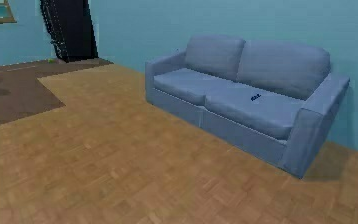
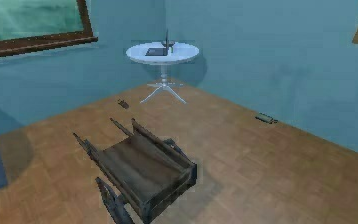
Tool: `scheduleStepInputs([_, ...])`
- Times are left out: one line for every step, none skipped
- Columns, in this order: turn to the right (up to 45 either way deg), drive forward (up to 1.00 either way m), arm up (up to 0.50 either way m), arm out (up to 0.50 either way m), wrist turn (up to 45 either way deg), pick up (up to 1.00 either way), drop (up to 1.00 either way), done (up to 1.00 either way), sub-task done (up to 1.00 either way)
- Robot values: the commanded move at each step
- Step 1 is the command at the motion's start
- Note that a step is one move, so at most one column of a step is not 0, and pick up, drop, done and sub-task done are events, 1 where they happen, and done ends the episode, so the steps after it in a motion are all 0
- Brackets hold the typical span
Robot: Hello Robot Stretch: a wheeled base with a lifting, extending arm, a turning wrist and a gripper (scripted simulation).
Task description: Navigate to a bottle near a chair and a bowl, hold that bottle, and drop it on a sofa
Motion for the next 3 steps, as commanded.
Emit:
scheduleStepInputs([18.0,0.00,0.00,0.00,0.0,0.00,0.00,0.00,0.00])
scheduleStepInputs([0.0,0.15,0.00,0.00,0.0,0.00,0.00,0.00,0.00])
scheduleStepInputs([-45.0,0.00,0.00,0.00,0.0,0.00,0.00,0.00,0.00])
